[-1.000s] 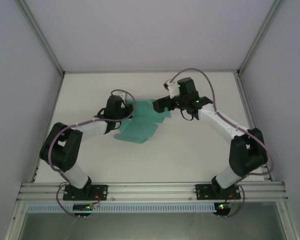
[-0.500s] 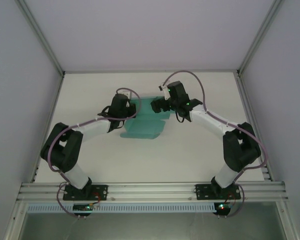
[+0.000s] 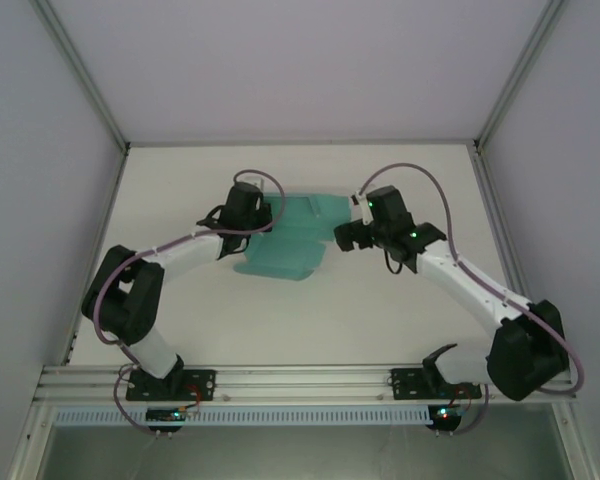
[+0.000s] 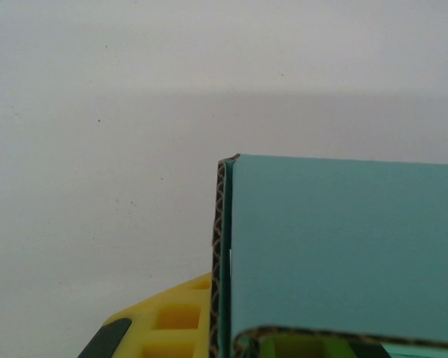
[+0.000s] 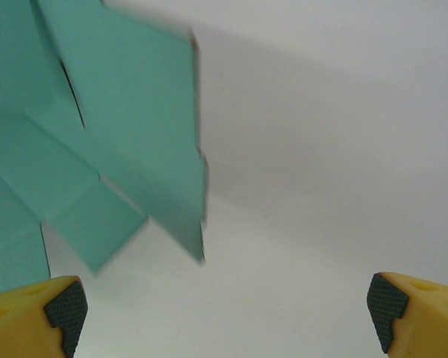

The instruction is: Assemble paper box

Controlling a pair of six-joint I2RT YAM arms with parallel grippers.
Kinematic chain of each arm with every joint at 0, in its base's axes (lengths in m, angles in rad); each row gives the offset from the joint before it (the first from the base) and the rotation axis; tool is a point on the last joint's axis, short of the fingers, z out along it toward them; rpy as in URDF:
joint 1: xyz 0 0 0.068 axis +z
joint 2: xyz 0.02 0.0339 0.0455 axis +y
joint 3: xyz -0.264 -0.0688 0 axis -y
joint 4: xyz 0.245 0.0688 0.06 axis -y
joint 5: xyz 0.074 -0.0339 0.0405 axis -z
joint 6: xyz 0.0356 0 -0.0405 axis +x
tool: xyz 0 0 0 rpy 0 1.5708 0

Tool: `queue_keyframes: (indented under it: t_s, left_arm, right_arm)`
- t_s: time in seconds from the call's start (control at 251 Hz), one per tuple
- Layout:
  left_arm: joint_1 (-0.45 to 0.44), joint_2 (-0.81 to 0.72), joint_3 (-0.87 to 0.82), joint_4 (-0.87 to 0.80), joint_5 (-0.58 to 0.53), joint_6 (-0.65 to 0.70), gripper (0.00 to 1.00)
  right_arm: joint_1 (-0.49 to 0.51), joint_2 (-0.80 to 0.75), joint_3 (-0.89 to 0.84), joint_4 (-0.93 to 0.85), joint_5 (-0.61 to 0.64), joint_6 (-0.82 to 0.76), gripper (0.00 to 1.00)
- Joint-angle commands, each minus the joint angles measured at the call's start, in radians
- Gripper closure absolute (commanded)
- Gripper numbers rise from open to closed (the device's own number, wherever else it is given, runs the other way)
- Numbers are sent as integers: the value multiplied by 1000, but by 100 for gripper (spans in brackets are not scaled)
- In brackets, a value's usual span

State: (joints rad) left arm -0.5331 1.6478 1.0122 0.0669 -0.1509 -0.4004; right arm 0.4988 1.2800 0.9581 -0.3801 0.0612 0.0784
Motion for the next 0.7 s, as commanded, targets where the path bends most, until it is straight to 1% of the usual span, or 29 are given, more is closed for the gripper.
queue_keyframes:
  t_s: [0.0,0.132,0.319,0.475,0.694]
  left_arm:
    - [15,15,46,-27,-5,3,99]
    - [15,12,36,-6,30,27,98]
    - [15,7,22,-2,38,50,99]
    - [15,11,17,10,73,43,99]
    - [15,4,22,5,78,49,99]
  right_arm:
    - [-1,-10,-56,-79,-95,22,1]
    - [-16,24,-69,-25,-92,43,1]
    - [-34,107,21,11,-124,46,1]
    - [-39,161,84,51,-209,42,1]
    - [-39,220,163,56,-229,22,1]
